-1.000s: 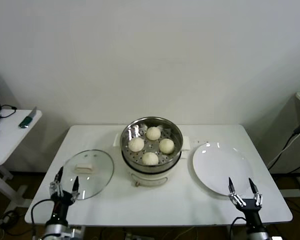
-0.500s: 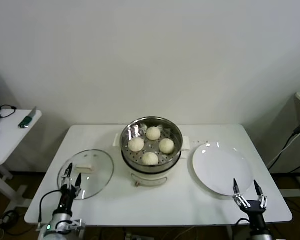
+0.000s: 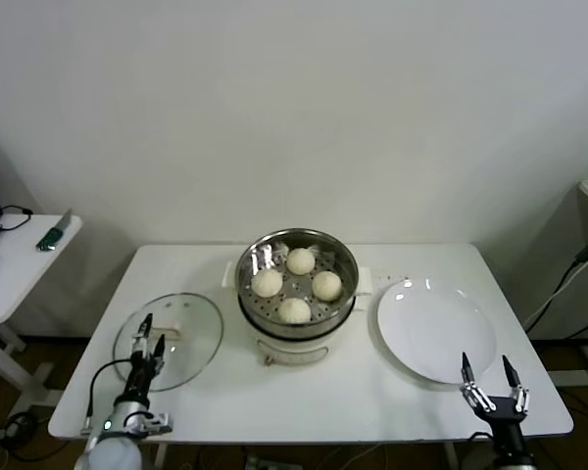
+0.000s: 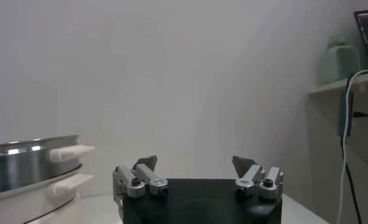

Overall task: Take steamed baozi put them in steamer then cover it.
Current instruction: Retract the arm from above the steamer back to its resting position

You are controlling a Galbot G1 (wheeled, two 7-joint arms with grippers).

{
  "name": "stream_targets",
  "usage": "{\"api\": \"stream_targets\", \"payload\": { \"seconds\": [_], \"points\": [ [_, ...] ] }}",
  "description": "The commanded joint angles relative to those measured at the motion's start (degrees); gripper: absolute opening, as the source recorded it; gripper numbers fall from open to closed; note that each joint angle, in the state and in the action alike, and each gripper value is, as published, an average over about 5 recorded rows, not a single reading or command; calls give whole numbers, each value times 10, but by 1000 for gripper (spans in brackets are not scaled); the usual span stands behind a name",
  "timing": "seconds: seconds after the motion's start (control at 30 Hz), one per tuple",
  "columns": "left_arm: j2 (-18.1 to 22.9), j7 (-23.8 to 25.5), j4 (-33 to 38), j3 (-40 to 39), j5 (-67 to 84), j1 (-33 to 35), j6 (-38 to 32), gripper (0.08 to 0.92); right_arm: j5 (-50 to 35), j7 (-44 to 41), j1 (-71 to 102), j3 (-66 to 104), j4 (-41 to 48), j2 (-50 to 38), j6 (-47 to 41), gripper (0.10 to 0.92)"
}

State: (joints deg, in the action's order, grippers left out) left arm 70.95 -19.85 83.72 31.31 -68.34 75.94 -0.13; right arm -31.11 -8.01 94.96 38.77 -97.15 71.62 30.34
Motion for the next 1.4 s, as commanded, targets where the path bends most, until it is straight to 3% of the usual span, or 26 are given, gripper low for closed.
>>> {"api": "stream_targets", "payload": {
  "seconds": [0.03, 0.27, 0.83, 0.93, 1.4],
  "points": [
    [-13, 2, -48, -12, -10, -46, 2, 823, -1, 0, 8, 4, -4, 1, 4, 823],
    [-16, 2, -78, -9, -12, -55, 0, 823, 0, 0, 11, 4, -9, 5, 6, 823],
    [-4, -1, -72, -15, -8, -60, -1, 813, -5, 3, 19, -3, -9, 13, 11, 823],
    [-4, 0, -76, -15, -8, -63, -2, 759, -7, 3, 23, -4, -12, 13, 12, 823],
    [-1, -1, -90, -3, -10, -64, -10, 338, -9, 1, 34, -3, -31, 13, 12, 823]
  ]
}}
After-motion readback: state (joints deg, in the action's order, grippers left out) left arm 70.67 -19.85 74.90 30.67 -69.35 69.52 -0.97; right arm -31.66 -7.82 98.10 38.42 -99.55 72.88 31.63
